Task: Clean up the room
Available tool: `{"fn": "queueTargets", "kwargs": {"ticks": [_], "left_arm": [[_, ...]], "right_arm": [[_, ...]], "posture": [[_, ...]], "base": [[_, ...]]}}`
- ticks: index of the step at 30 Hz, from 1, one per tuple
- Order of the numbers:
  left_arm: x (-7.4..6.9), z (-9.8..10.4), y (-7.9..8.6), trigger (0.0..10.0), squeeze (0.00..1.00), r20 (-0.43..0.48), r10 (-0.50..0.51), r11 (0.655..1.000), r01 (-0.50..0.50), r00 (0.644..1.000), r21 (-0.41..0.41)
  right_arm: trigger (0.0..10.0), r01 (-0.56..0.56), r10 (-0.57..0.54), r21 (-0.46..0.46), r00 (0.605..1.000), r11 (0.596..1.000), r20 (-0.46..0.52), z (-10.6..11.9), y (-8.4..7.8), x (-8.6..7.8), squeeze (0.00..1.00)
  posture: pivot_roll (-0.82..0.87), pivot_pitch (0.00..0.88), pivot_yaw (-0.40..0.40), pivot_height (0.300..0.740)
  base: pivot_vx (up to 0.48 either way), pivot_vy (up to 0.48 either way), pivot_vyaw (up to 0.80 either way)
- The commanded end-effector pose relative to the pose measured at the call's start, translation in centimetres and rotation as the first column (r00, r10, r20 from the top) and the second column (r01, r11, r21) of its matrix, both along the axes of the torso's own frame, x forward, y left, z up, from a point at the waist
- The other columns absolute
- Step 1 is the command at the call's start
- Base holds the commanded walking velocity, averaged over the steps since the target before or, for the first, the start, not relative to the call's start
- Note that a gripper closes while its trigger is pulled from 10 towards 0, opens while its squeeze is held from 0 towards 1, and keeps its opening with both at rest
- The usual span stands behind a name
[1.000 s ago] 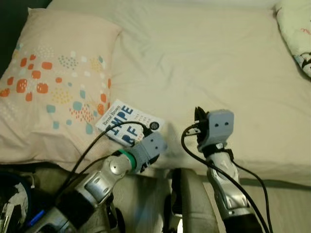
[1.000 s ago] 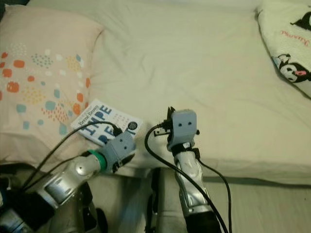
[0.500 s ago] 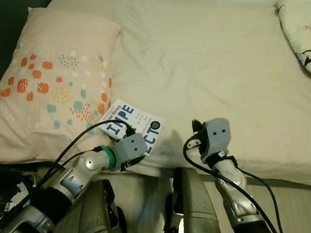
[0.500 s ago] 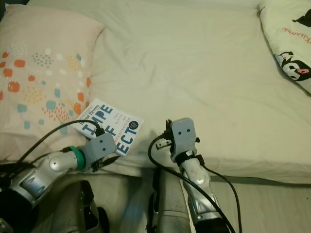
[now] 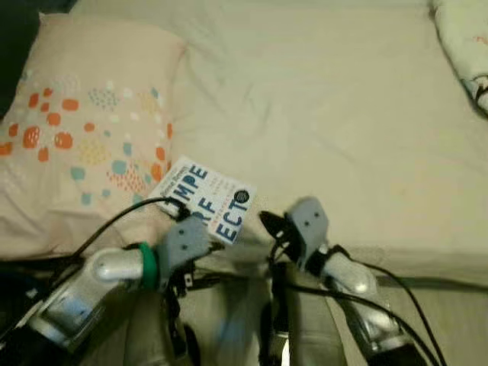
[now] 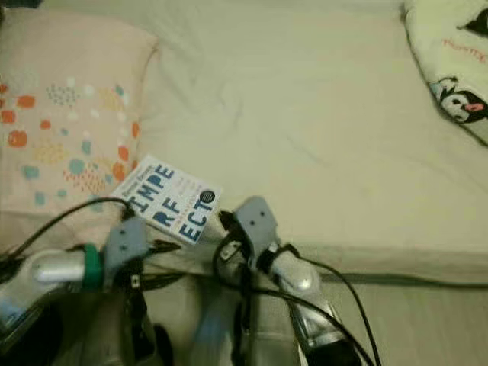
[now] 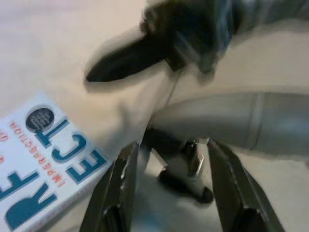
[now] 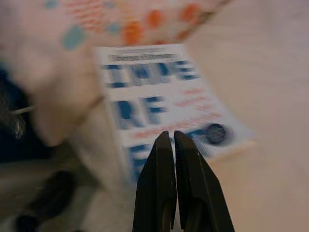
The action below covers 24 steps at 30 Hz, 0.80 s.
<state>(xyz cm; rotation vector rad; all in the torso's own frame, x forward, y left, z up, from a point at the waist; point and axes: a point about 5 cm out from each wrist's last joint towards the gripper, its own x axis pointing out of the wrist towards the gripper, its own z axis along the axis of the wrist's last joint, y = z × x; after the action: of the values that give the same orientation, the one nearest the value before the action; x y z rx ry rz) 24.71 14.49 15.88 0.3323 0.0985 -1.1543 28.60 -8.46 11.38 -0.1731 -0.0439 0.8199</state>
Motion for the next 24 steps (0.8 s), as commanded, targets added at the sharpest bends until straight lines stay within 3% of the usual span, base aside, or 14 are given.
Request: {"fn": "queueTargets", "kwargs": {"ticks": [1, 5, 13, 17, 24], "left_arm": [[-0.9, 1.4, 0.4, 10.0, 0.0, -0.023, 0.013, 0.997, -0.015, 1.0, -0.078], [-1.5, 3.5, 1.2, 10.0, 0.0, 0.001, 0.081, 0.982, -0.08, 0.997, -0.171], [-2.5, 3.6, 1.4, 10.0, 0.0, -0.01, 0.106, 0.977, -0.106, 0.994, -0.185], [-3.0, 3.7, 1.1, 10.0, 0.0, -0.044, 0.122, 0.97, -0.128, 0.992, -0.206], [-2.9, 4.2, 0.8, 10.0, 0.0, -0.072, 0.142, 0.961, -0.155, 0.987, -0.227]], "right_arm": [[10.0, -0.083, 0.081, -0.016, 0.989, 0.996, -0.121, -2.3, 1.1, -0.7, 0.0], [10.0, -0.165, 0.153, -0.033, 0.963, 0.986, -0.222, -4.0, 2.3, -0.4, 0.0], [10.0, -0.186, 0.153, -0.096, 0.949, 0.978, -0.276, -5.1, 2.4, 0.3, 0.0], [10.0, -0.061, 0.017, -0.172, 0.969, 0.983, -0.246, -5.1, 1.3, 2.3, 0.0], [10.0, 0.123, -0.182, -0.229, 0.949, 0.966, -0.257, -5.8, -0.9, 4.0, 0.0]], "posture": [[-0.05, 0.252, -0.018, 0.592], [-0.02, 0.257, -0.04, 0.592], [0.0, 0.255, -0.054, 0.592], [0.0, 0.252, -0.057, 0.592], [-0.01, 0.245, -0.041, 0.592]], "base": [[0.0, 0.0, 0.0], [0.0, 0.0, 0.0], [0.0, 0.0, 0.0], [0.0, 0.0, 0.0], [0.0, 0.0, 0.0]]}}
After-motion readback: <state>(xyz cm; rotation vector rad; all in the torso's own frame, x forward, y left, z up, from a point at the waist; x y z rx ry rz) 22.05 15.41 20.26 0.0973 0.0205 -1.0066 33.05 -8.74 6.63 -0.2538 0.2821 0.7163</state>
